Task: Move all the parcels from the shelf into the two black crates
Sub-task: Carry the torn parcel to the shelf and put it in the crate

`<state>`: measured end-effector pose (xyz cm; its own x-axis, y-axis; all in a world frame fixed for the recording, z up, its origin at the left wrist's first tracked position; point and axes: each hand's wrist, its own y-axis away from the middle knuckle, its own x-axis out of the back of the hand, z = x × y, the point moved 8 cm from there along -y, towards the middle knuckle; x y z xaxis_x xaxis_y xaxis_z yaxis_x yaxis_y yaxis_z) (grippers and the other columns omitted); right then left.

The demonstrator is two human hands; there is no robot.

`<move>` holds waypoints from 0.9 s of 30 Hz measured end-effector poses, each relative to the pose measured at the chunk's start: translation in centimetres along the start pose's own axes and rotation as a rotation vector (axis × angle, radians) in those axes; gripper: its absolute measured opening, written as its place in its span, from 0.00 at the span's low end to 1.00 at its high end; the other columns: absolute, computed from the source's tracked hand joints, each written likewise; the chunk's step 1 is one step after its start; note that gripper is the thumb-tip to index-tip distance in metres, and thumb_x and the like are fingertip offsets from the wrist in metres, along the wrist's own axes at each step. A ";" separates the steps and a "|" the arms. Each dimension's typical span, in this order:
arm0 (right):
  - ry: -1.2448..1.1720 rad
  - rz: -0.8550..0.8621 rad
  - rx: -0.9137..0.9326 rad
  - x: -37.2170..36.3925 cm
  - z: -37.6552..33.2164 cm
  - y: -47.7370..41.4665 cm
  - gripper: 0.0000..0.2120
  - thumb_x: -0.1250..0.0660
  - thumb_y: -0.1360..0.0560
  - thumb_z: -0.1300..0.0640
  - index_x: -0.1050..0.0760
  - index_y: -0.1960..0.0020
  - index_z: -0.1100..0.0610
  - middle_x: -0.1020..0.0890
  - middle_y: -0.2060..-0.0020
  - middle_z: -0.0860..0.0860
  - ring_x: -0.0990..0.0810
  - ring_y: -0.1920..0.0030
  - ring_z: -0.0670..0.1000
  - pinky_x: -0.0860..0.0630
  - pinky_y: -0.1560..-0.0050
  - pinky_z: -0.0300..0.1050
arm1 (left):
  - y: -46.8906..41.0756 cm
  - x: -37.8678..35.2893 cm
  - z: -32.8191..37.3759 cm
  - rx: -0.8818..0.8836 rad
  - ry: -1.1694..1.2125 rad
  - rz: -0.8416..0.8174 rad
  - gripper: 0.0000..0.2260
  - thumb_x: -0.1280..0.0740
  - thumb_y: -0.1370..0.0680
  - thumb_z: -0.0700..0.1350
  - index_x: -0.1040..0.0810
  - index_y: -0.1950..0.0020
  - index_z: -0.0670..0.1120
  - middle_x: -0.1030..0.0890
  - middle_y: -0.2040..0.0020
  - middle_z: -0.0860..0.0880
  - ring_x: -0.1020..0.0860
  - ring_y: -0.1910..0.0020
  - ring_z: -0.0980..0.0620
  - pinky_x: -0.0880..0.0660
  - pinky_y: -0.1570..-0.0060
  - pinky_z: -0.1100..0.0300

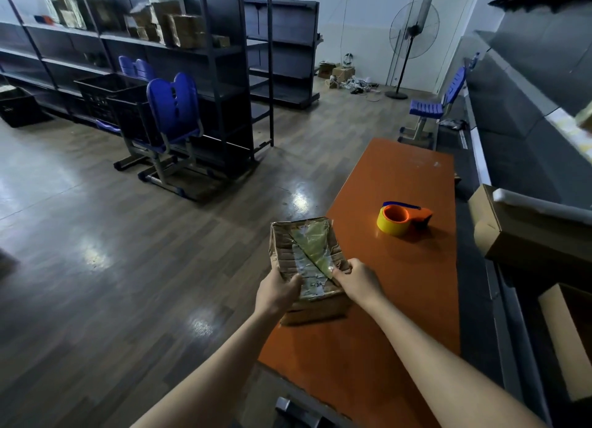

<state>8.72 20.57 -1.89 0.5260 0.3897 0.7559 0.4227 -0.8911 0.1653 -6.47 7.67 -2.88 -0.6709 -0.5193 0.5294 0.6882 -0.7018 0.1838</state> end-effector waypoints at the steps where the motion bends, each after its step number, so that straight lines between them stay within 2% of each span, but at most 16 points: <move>1: -0.006 0.003 0.010 0.2 -0.8 0.3 0.18 0.34 0.24 0.46 0.25 0.45 0.60 0.18 0.51 0.55 0.20 0.50 0.58 0.24 0.53 0.50 | 0.0 0.9 0.2 -0.003 0.014 0.011 0.04 0.34 0.24 0.48 0.24 0.50 0.50 0.17 0.50 0.48 0.21 0.52 0.48 0.27 0.54 0.59; 3: -0.021 0.000 0.031 0.6 -2.7 0.7 0.19 0.33 0.25 0.46 0.25 0.44 0.60 0.18 0.52 0.54 0.20 0.51 0.57 0.26 0.55 0.48 | 0.1 2.9 0.7 -0.003 0.039 0.032 0.03 0.34 0.24 0.47 0.24 0.52 0.50 0.17 0.51 0.48 0.21 0.54 0.50 0.26 0.55 0.59; 6: -0.024 -0.016 0.070 0.9 -5.7 1.4 0.19 0.32 0.25 0.44 0.25 0.45 0.59 0.18 0.54 0.54 0.20 0.52 0.56 0.30 0.62 0.45 | 0.2 6.1 1.0 0.022 0.087 0.066 0.08 0.33 0.25 0.47 0.21 0.49 0.46 0.17 0.51 0.48 0.20 0.51 0.48 0.23 0.50 0.54; 9: -0.015 -0.017 0.142 0.8 -9.0 2.0 0.16 0.32 0.26 0.44 0.23 0.50 0.58 0.17 0.56 0.54 0.19 0.53 0.57 0.32 0.63 0.43 | 0.3 9.5 1.2 0.032 0.092 0.123 0.09 0.33 0.25 0.47 0.21 0.47 0.45 0.17 0.52 0.48 0.20 0.50 0.47 0.24 0.48 0.53; 11: -0.024 -0.026 0.190 0.3 -11.3 2.3 0.16 0.32 0.26 0.45 0.22 0.50 0.58 0.16 0.54 0.54 0.19 0.51 0.57 0.29 0.60 0.46 | 0.3 11.7 1.0 0.030 0.097 0.161 0.09 0.33 0.24 0.47 0.21 0.47 0.44 0.17 0.51 0.46 0.20 0.50 0.46 0.24 0.47 0.52; 15: -0.022 -0.046 0.255 -1.6 -15.5 2.7 0.21 0.32 0.25 0.45 0.23 0.41 0.59 0.17 0.48 0.56 0.20 0.47 0.58 0.26 0.53 0.46 | 0.5 15.9 -0.2 0.030 0.104 0.233 0.10 0.32 0.24 0.46 0.21 0.47 0.43 0.17 0.50 0.45 0.20 0.49 0.45 0.24 0.47 0.52; 21: -0.044 -0.085 0.315 -6.1 -21.8 2.3 0.22 0.31 0.26 0.45 0.24 0.41 0.61 0.17 0.46 0.58 0.20 0.45 0.58 0.24 0.50 0.48 | -0.9 22.1 -3.1 0.064 0.145 0.295 0.11 0.32 0.24 0.45 0.21 0.45 0.42 0.17 0.50 0.44 0.19 0.49 0.44 0.23 0.46 0.49; 27: -0.056 -0.110 0.327 -11.5 -29.0 -0.7 0.21 0.31 0.26 0.44 0.24 0.43 0.60 0.17 0.47 0.58 0.20 0.46 0.58 0.23 0.49 0.50 | -6.3 29.1 -6.2 0.064 0.143 0.325 0.09 0.32 0.25 0.45 0.20 0.47 0.43 0.16 0.51 0.45 0.19 0.50 0.45 0.23 0.47 0.49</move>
<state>-19.03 9.96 7.64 0.5004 0.4995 0.7071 0.6883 -0.7250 0.0251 -32.05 -6.08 6.25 -0.4431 -0.7762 0.4485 0.8846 -0.4596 0.0787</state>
